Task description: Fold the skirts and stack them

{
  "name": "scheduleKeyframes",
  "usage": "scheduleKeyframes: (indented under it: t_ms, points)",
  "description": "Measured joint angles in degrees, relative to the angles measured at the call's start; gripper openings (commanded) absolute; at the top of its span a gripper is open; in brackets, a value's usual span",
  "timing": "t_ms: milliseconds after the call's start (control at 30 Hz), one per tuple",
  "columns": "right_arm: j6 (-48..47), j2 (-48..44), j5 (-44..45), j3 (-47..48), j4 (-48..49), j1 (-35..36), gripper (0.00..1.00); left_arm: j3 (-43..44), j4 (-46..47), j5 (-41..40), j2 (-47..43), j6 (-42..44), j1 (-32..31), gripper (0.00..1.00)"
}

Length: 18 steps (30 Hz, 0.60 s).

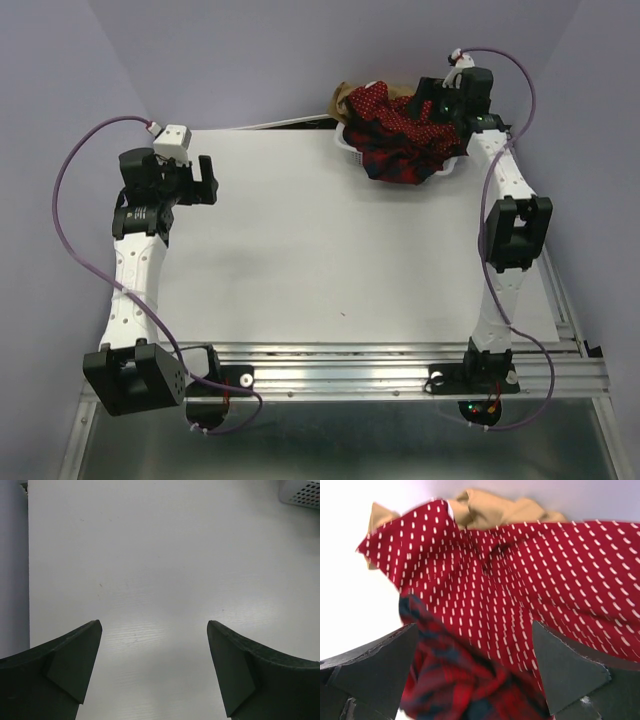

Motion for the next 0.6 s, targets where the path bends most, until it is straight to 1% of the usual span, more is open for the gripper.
scheduleKeyframes:
  t_ms: [67,200,333,500,600]
  points:
    - [1.27,4.17,1.64,3.58,2.69,1.22,1.00,-0.24,1.53,0.11,0.00,-0.76,0.00,0.99]
    - [3.10,10.27,3.72,6.49,6.91,2.86,1.00,-1.33,3.87,0.44,-0.02,-1.62,0.00,0.99]
    - [5.75,15.30,3.98,6.69,11.15,3.63,1.00,-1.97,4.26,0.42,-0.02,-1.68,0.00,0.99]
    - [8.90,19.30,2.40,6.73,17.77,3.96,1.00,-3.06,4.63,0.33,-0.02,-1.62,0.00,0.99]
    - [9.42,21.66,2.19,8.31,21.03,4.20,1.00,-3.91,4.87,0.17,-0.02,-1.62,0.00,0.99]
